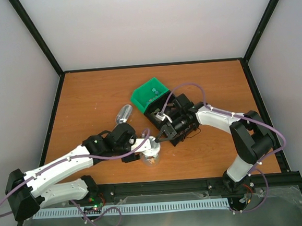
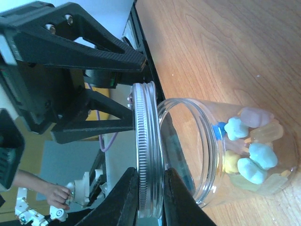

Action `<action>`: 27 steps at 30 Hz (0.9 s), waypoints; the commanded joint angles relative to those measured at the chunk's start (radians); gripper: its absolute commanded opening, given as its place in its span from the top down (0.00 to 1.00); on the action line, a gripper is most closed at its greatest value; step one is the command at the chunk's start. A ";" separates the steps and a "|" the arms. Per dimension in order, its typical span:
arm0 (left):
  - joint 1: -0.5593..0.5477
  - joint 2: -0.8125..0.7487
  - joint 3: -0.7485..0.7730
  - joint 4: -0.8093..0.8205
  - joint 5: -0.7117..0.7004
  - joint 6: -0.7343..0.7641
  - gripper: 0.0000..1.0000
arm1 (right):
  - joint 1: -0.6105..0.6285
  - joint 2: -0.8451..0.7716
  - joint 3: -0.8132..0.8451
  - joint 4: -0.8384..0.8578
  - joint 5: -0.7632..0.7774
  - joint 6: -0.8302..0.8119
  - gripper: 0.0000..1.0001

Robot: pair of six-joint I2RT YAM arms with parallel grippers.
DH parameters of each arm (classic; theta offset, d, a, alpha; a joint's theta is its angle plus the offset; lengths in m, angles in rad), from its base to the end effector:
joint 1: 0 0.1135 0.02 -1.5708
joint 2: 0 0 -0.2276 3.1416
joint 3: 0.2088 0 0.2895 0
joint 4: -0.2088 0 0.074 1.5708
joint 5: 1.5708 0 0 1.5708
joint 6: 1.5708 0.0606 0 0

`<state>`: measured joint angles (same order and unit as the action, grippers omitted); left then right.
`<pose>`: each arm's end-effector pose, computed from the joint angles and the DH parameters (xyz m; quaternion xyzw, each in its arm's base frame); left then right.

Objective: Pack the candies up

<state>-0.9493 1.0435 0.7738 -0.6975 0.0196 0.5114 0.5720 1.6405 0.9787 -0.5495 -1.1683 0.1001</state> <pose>0.1567 -0.2209 0.1818 0.6391 0.7093 -0.0737 0.2881 0.2477 0.2258 0.1224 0.2877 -0.7750 -0.5614 0.0381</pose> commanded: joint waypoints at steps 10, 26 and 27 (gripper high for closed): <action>-0.013 -0.145 0.034 -0.084 0.072 0.055 0.37 | 0.020 0.030 0.017 0.039 -0.061 0.053 0.97; -0.015 -0.099 0.017 -0.051 0.258 0.155 0.59 | 0.020 0.083 0.042 0.033 -0.011 0.044 0.96; -0.015 -0.095 0.019 -0.043 0.247 0.151 0.59 | 0.021 0.082 0.049 0.033 -0.020 0.044 0.97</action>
<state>-0.9508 0.9348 0.7750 -0.7670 0.2340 0.6273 0.5869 1.7103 0.9951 -0.5232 -1.1889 0.1410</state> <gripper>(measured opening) 0.415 0.108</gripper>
